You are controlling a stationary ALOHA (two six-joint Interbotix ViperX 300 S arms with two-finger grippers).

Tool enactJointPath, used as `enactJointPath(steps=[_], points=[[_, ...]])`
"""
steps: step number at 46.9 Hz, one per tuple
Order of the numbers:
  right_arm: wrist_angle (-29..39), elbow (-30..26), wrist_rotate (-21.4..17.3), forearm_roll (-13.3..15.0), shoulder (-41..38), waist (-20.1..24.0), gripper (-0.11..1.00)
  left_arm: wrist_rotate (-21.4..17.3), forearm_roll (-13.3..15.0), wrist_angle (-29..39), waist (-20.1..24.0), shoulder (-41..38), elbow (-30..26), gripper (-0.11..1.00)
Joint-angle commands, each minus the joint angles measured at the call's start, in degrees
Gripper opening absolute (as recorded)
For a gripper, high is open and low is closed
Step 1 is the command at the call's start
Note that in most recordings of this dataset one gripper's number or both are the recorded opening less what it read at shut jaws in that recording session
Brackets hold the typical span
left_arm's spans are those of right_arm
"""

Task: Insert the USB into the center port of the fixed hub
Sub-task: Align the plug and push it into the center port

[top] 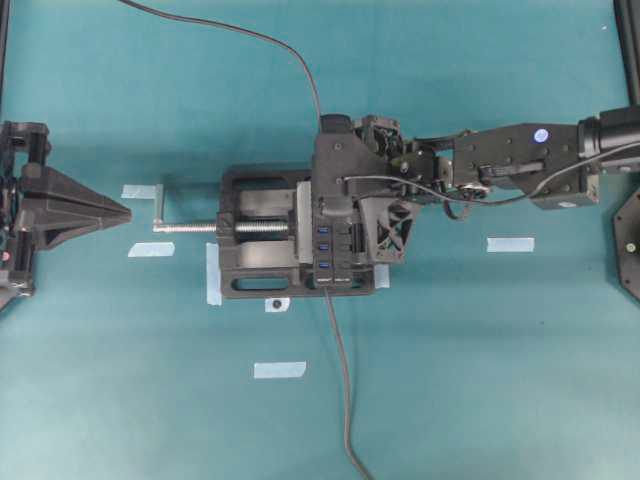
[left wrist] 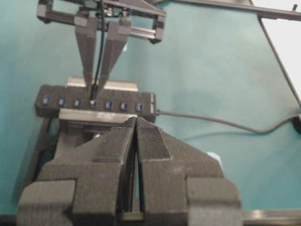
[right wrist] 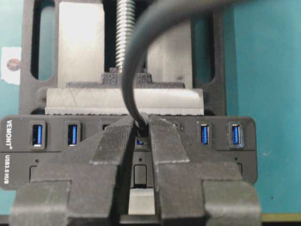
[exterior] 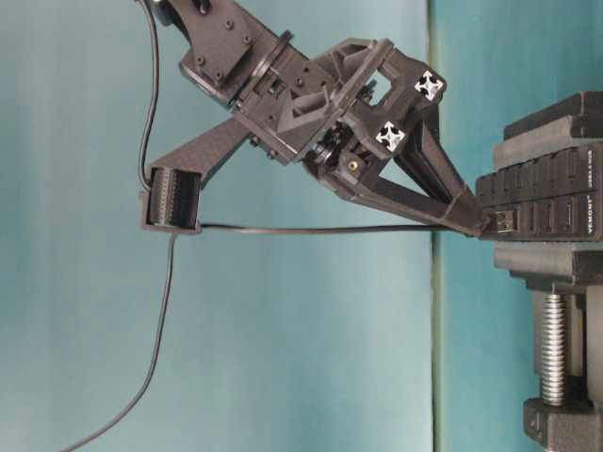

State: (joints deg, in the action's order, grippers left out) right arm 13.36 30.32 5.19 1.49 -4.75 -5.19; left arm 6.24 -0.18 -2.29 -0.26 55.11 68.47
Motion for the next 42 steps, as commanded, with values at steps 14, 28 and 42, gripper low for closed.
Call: enactJointPath(steps=[14, 28, 42], points=[[-0.09, -0.35, -0.26, -0.44, 0.53, 0.18, 0.11, 0.09, -0.09, -0.62, 0.00, -0.53, -0.53, 0.02], [-0.18, -0.35, -0.26, -0.88, 0.79, 0.18, 0.11, 0.18, -0.09, -0.62, 0.00, -0.44, -0.53, 0.02], [-0.44, -0.09, -0.26, -1.23, 0.35, 0.26, 0.11, 0.18, -0.09, -0.62, 0.00, -0.44, -0.44, 0.02]])
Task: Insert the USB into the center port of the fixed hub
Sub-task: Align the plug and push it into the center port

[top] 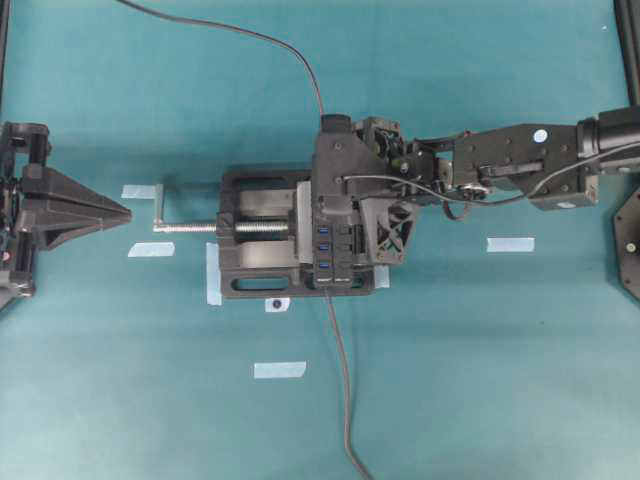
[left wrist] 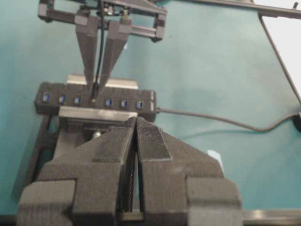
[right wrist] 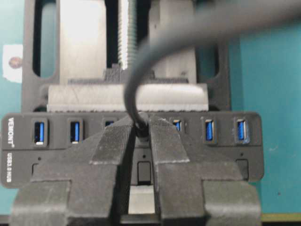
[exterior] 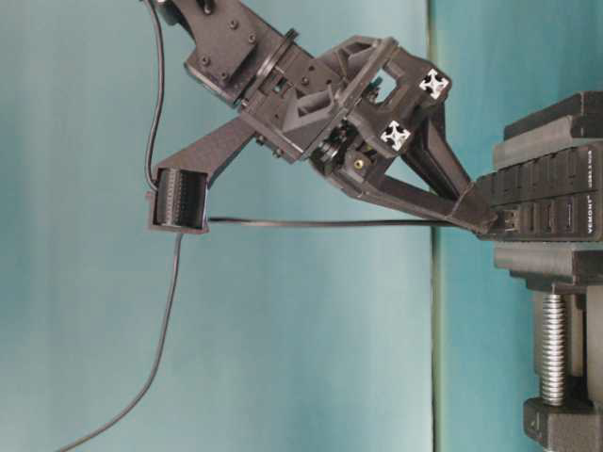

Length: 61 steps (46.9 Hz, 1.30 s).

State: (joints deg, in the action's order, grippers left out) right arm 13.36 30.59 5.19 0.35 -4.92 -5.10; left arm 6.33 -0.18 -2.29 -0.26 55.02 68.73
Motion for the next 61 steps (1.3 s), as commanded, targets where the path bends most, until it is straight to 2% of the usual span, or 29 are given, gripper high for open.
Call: enactJointPath(steps=[1, 61], points=[[-0.44, -0.26, -0.26, -0.09, 0.44, 0.09, 0.11, 0.09, -0.09, -0.62, 0.00, -0.44, -0.70, 0.02], [-0.09, 2.29, -0.26, -1.41, -2.29, -0.26, 0.11, 0.09, -0.09, -1.23, 0.00, -0.18, 0.00, 0.02]])
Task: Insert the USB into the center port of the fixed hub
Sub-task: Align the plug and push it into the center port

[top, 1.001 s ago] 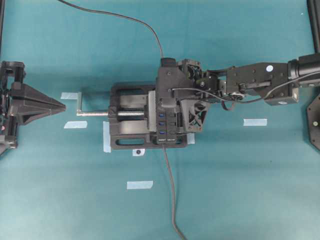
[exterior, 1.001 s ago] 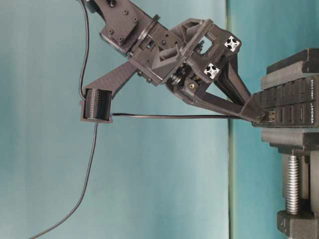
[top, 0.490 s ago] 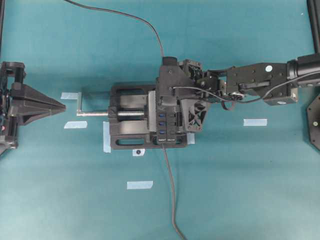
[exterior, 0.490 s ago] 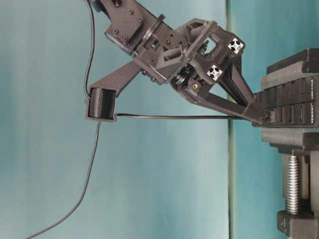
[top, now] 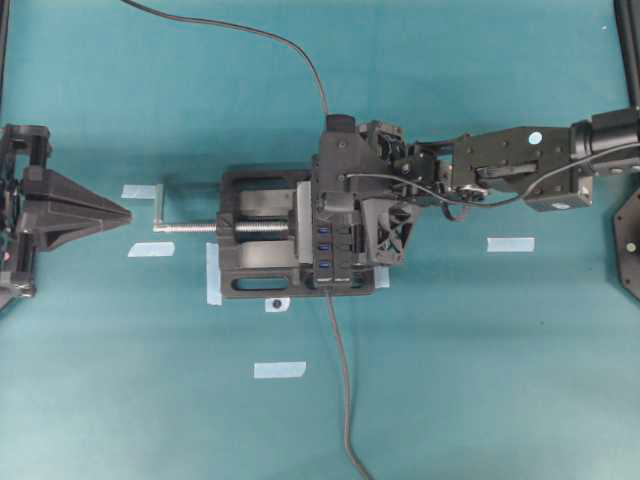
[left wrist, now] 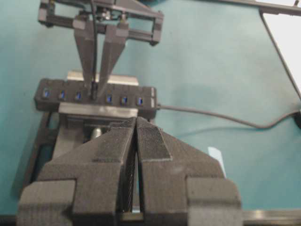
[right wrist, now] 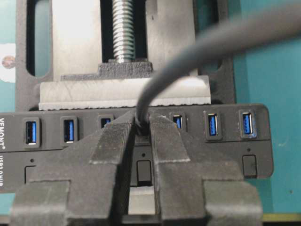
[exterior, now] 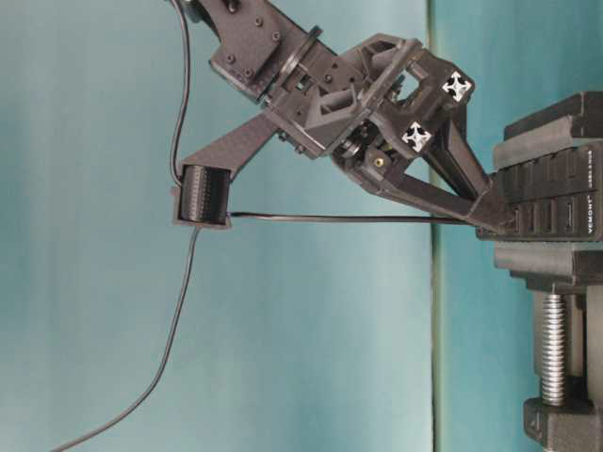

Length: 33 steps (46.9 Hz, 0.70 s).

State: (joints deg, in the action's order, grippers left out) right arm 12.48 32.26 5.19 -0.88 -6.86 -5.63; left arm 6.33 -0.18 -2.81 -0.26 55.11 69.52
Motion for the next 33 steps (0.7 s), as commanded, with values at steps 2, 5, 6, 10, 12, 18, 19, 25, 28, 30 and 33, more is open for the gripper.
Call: enactJointPath(steps=[2, 5, 6, 10, 12, 18, 19, 25, 28, 30, 33], points=[[0.79, 0.53, -0.26, -0.18, -0.35, 0.18, 0.11, 0.09, -0.09, -0.70, 0.00, -0.26, -0.79, 0.02], [0.79, 0.53, -0.26, -0.18, -0.44, 0.18, 0.11, 0.09, -0.09, -0.70, 0.00, -0.18, -0.79, 0.02], [0.79, 0.53, -0.26, -0.18, -0.53, 0.18, 0.11, 0.09, -0.09, -0.70, 0.00, -0.26, -0.79, 0.02], [0.88, 0.62, -0.26, -0.09, -0.70, 0.18, 0.11, 0.09, -0.09, -0.70, 0.00, -0.26, -0.79, 0.02], [0.88, 0.62, -0.26, -0.18, -0.79, 0.18, 0.11, 0.09, -0.09, -0.70, 0.00, -0.26, -0.79, 0.02], [0.97, 0.53, -0.26, -0.18, -1.23, 0.26, 0.11, 0.09, -0.09, -0.70, 0.00, -0.26, -0.79, 0.02], [1.05, 0.53, -0.26, -0.18, -1.23, 0.26, 0.11, 0.09, -0.09, -0.70, 0.00, -0.26, -0.70, 0.02], [1.67, 0.53, -0.26, -0.18, -1.49, 0.44, 0.11, 0.09, -0.09, -0.79, 0.00, -0.26, -0.70, 0.02], [2.02, 0.53, -0.26, -0.09, -1.58, 0.44, 0.11, 0.09, -0.09, -0.79, 0.00, -0.26, -0.70, 0.02], [2.37, 0.44, -0.26, -0.18, -1.49, 0.44, 0.11, 0.18, 0.00, -0.79, 0.00, -0.26, -0.70, 0.02], [2.90, 0.44, -0.18, -0.18, -1.32, 0.44, 0.11, 0.09, -0.09, -0.79, 0.00, -0.26, -0.70, 0.02]])
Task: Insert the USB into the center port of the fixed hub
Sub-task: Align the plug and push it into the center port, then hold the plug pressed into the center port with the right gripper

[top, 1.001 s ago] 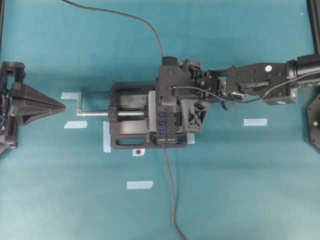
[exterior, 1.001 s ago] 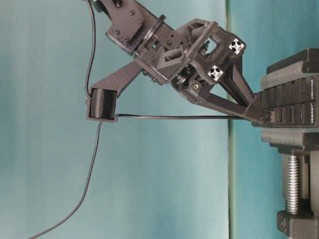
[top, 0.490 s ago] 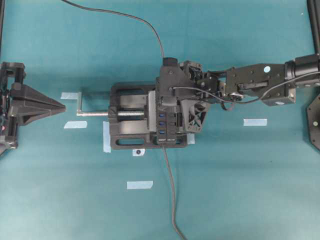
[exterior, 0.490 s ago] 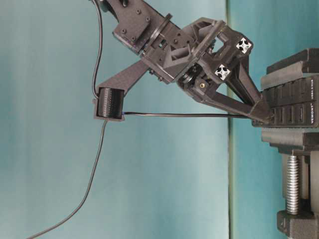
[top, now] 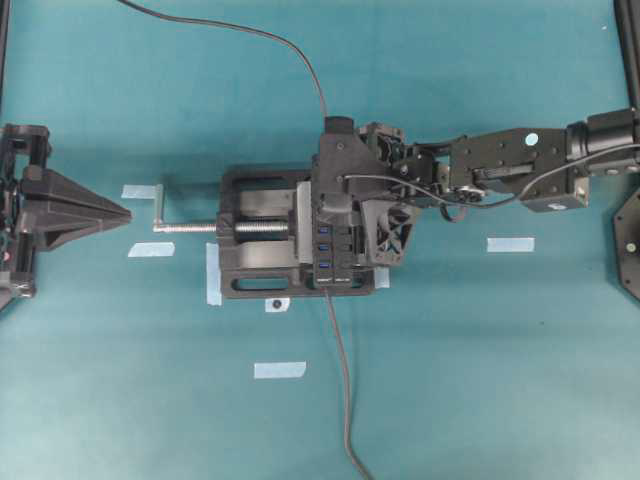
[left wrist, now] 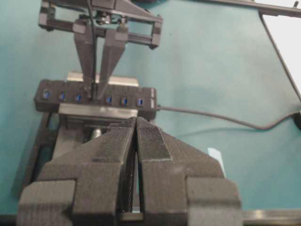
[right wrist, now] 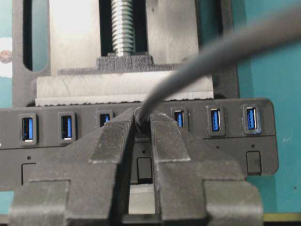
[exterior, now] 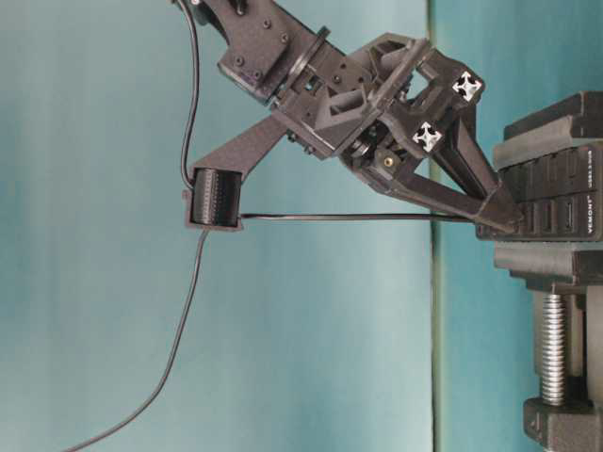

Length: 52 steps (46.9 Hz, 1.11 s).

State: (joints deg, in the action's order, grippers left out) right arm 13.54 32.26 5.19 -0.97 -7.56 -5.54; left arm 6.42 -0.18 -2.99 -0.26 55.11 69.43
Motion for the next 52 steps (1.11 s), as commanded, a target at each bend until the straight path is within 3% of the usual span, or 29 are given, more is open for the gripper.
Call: enactJointPath(steps=[1, 21, 28, 36, 40, 52], points=[[1.85, 0.44, -0.18, -0.09, -0.62, 0.35, 0.11, 0.00, -0.09, -0.62, 0.09, -0.35, -0.44, 0.02], [-1.23, 0.26, -0.09, 0.18, 1.23, -0.18, 0.15, 0.00, -0.09, -0.62, 0.35, -0.18, -0.35, 0.02], [-2.46, 0.18, -0.09, 0.18, 1.67, -0.44, 0.28, 0.00, -0.09, -0.62, 0.35, -0.18, -0.44, 0.02], [-2.11, 0.18, -0.18, 0.18, 1.67, -0.53, 0.59, 0.09, -0.09, -0.62, 0.35, -0.18, -0.44, 0.02], [-2.11, 0.18, -0.18, 0.18, 1.76, -0.53, 0.69, 0.09, -0.09, -0.62, 0.35, -0.18, -0.44, 0.02], [-2.02, 0.09, -0.18, 0.35, 3.25, -0.70, 0.71, 0.09, -0.09, -0.62, 0.35, -0.18, -0.44, 0.02]])
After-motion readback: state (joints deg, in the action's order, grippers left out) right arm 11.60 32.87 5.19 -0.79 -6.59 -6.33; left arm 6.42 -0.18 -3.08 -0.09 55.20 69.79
